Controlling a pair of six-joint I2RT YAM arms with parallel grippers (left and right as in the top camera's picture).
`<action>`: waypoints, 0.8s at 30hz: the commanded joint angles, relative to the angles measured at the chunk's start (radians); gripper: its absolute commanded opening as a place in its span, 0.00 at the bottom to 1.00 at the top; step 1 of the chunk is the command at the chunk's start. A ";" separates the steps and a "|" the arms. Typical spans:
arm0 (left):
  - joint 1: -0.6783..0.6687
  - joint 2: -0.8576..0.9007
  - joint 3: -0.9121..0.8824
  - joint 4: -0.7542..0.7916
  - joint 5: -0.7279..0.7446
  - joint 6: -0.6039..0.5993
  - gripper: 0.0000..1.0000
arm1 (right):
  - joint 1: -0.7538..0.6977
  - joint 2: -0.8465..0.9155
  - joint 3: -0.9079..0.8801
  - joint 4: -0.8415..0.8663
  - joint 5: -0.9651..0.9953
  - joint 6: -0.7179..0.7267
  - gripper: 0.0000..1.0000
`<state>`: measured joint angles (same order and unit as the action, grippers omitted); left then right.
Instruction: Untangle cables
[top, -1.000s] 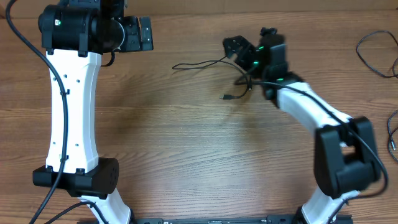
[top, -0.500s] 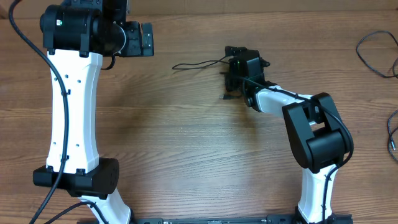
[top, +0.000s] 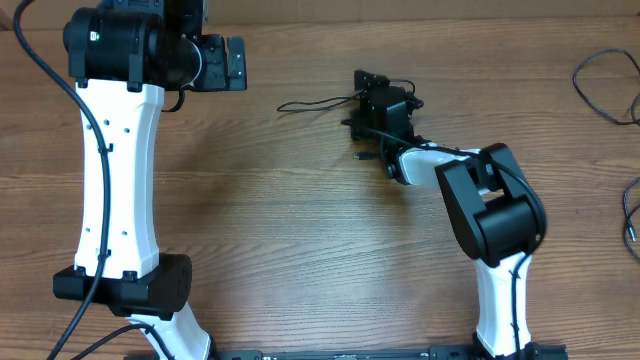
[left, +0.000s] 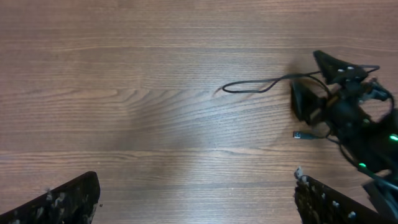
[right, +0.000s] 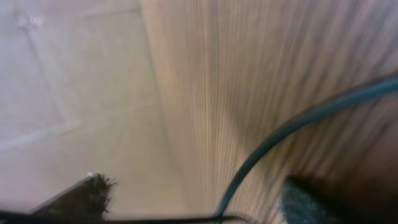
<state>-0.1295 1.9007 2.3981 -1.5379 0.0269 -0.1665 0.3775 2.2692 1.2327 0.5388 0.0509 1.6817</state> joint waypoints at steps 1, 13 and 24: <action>-0.008 0.009 0.003 0.000 0.007 0.041 1.00 | -0.007 0.088 0.040 0.031 -0.047 -0.180 0.62; -0.009 0.009 0.003 -0.005 0.008 0.054 1.00 | -0.053 -0.039 0.428 -0.403 -0.320 -0.852 0.04; -0.010 0.009 0.003 0.006 0.016 0.054 1.00 | -0.092 -0.095 1.142 -1.534 0.339 -1.785 0.04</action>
<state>-0.1314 1.9007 2.3978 -1.5364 0.0269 -0.1268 0.2893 2.2246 2.2642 -0.9260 0.1478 0.2279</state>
